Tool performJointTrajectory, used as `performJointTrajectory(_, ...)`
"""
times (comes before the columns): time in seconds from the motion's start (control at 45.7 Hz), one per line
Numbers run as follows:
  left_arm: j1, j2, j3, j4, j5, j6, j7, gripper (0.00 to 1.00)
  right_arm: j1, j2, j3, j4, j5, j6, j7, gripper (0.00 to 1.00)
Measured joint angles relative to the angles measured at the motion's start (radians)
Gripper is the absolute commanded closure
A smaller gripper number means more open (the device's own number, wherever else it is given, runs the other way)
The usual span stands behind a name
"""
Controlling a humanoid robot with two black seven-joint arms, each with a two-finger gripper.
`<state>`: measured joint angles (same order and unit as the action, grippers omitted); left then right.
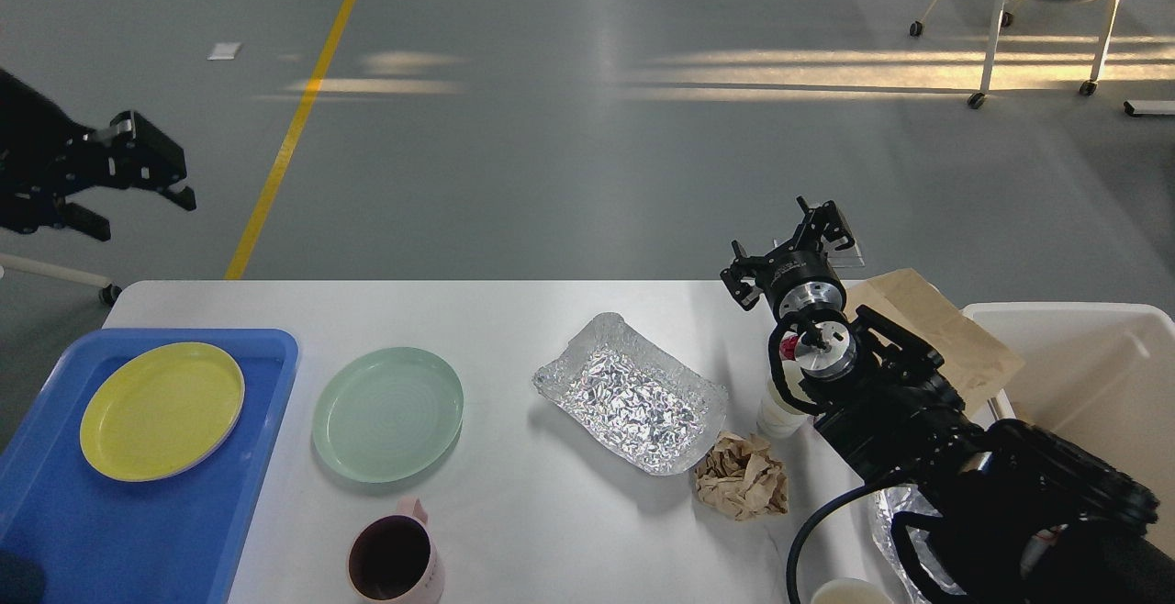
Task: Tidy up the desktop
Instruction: 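Return the empty left gripper above the table, then reach the left gripper down and grasp the pink mug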
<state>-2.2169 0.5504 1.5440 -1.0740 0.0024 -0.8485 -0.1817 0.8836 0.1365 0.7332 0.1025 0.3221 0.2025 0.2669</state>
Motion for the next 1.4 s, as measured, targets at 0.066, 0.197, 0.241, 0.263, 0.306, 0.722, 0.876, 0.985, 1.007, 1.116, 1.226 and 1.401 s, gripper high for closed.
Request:
performJointTrajectory(0.066,-0.057,-0.031,-0.004,-0.001,-0.024,-0.024,0.000,0.19,0.000,0.000,0.000,0.000,0.000,0.000,0.000,0.00)
performJointTrajectory(0.197,-0.164,-0.090,-0.008,-0.004,-0.038,-0.095,0.001,0.19,0.000,0.000,0.000,0.000,0.000,0.000,0.000,0.00)
performJointTrajectory(0.241,-0.198,-0.104,-0.008,-0.008,-0.039,-0.104,0.001,0.19,0.000,0.000,0.000,0.000,0.000,0.000,0.000,0.00)
performJointTrajectory(0.263,-0.218,-0.112,-0.008,-0.013,-0.039,-0.107,0.001,0.19,0.000,0.000,0.000,0.000,0.000,0.000,0.000,0.00)
performJointTrajectory(0.306,-0.249,-0.122,-0.008,-0.022,-0.039,-0.109,0.002,0.19,0.000,0.000,0.000,0.000,0.000,0.000,0.000,0.00)
performJointTrajectory(0.722,-0.397,-0.193,-0.008,-0.190,-0.032,-0.112,0.010,0.19,0.000,0.000,0.000,0.000,0.000,0.000,0.000,0.00)
performJointTrajectory(0.876,-0.322,-0.210,-0.018,-0.198,-0.029,-0.112,0.014,0.19,0.000,0.000,0.000,0.000,0.000,0.000,0.000,0.00)
performJointTrajectory(0.985,-0.236,-0.216,-0.037,-0.199,-0.029,-0.112,0.014,0.19,0.000,0.000,0.000,0.000,0.000,0.000,0.000,0.00)
performJointTrajectory(1.007,-0.216,-0.217,-0.041,-0.199,-0.029,-0.112,0.014,0.19,0.000,0.000,0.000,0.000,0.000,0.000,0.000,0.00)
performJointTrajectory(1.116,-0.106,-0.219,-0.056,-0.200,-0.027,-0.112,0.017,0.20,0.000,0.000,0.000,0.000,0.000,0.000,0.000,0.00)
performJointTrajectory(1.226,0.007,-0.220,-0.076,-0.202,-0.027,-0.111,0.020,0.20,0.000,0.000,0.000,0.000,0.000,0.000,0.000,0.00)
performJointTrajectory(1.401,0.187,-0.218,-0.126,-0.202,-0.019,-0.108,0.031,0.20,0.000,0.000,0.000,0.000,0.000,0.000,0.000,0.00)
